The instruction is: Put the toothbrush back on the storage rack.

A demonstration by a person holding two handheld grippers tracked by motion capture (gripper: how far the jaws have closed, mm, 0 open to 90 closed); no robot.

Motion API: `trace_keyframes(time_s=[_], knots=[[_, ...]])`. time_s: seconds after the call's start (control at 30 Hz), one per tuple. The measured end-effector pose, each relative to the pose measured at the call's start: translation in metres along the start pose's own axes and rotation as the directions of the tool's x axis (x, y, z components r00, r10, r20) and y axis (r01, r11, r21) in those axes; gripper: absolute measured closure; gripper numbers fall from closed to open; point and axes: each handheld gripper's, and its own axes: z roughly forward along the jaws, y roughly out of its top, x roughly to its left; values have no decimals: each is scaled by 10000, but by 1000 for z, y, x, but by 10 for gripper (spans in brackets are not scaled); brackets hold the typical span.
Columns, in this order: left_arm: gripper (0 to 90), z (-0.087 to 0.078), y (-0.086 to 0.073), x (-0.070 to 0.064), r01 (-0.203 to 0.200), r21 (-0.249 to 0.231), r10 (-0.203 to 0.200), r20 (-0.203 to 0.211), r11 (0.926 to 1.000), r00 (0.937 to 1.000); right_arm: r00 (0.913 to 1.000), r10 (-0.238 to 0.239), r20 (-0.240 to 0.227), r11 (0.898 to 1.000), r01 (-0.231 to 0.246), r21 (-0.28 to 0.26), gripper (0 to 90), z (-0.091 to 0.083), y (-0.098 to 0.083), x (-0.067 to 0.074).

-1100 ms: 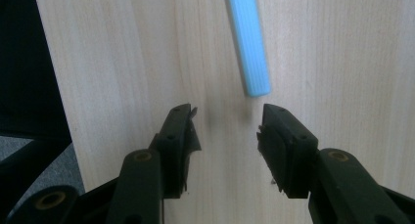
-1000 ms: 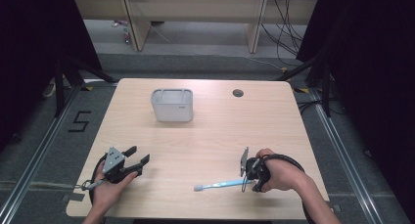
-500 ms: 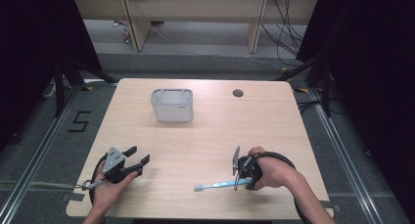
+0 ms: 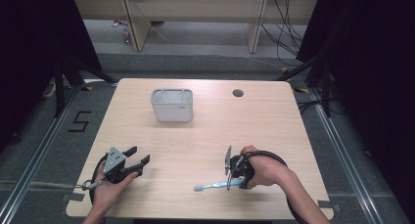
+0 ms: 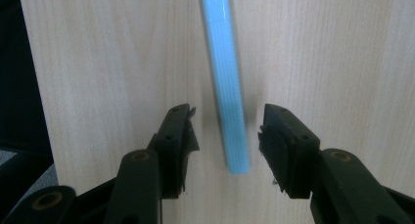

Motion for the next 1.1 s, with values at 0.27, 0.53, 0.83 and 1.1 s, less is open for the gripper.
trace_keyframes(time_s=[0.27, 0.53, 0.83, 1.1], knots=[[364, 0, 0, 0, -4, 18, 4, 2, 10000, 10000, 9993, -375, -56, 9993, 375, 36, 553, 1, 10, -1], [365, 0, 0, -1, -6, 23, 6, 12, 10000, 10000, 9966, -818, -26, 9966, 818, -23, 559, 5, 18, -4], [365, 0, 0, -1, -6, 24, 6, 20, 10000, 10000, 9974, -713, -69, 9975, 713, 7, 575, 6, 29, -2], [364, 1, 0, -1, -53, -24, 53, 54, 10000, 10000, 9956, -925, -134, 9955, 923, -194, 594, 9, 35, -3]])
